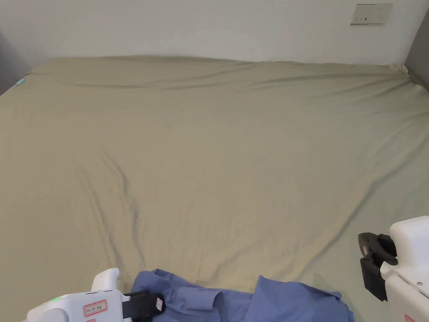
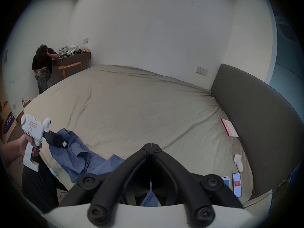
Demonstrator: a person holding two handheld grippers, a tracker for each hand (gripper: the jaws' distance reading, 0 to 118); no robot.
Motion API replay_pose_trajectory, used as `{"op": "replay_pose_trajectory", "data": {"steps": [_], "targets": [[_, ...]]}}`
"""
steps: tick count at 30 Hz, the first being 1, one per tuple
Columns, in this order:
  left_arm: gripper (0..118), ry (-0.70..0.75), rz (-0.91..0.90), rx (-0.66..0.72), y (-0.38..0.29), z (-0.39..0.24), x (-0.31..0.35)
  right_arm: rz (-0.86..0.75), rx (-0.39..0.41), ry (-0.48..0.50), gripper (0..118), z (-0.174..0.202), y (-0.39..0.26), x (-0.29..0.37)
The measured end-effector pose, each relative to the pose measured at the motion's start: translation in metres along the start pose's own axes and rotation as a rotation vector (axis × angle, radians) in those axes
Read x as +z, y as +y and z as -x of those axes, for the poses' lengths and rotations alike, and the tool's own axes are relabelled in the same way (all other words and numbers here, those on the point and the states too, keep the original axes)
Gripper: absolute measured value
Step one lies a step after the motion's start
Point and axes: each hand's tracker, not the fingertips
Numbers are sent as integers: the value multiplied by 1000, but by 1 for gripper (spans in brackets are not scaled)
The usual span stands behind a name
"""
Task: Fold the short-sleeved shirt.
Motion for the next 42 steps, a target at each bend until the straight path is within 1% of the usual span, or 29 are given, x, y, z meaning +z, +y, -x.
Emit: {"op": "replay_pose_trajectory", "data": {"steps": [2,3,4,7,8,12,14,17,20,23,26,28,36,42], "targets": [[12,10,-19,-16,1,0,7,-2,-1,-2,2,0,0,1],[12,59,-65,-33,4,1,11,-3,-1,-2,2,0,0,2],[12,89,-69,-34,7,6,14,-4,-1,-2,2,0,0,3],[12,116,-123,50,14,22,32,-10,0,0,2,1,1,5],[12,137,-149,50,17,28,41,-12,1,0,2,1,2,6],[12,338,-205,8,28,26,83,-21,1,1,2,1,3,7],[12,413,-215,1,34,17,100,-24,1,1,2,0,3,8],[12,392,-228,16,41,-1,119,-29,-1,5,2,0,4,8],[12,308,-217,55,43,-29,120,-30,-4,12,2,1,3,9],[12,256,-193,23,43,-61,106,-32,-4,17,2,1,2,10],[12,215,-146,-49,38,-87,80,-29,-4,13,2,-3,-1,12],[12,199,-98,-74,37,-97,55,-32,-17,1,2,-8,-3,15],[12,310,22,-234,9,-144,-47,-32,-46,-38,2,-27,-9,23],[12,376,98,-340,-21,-170,-106,-12,-73,-51,2,-37,-18,19]]}}
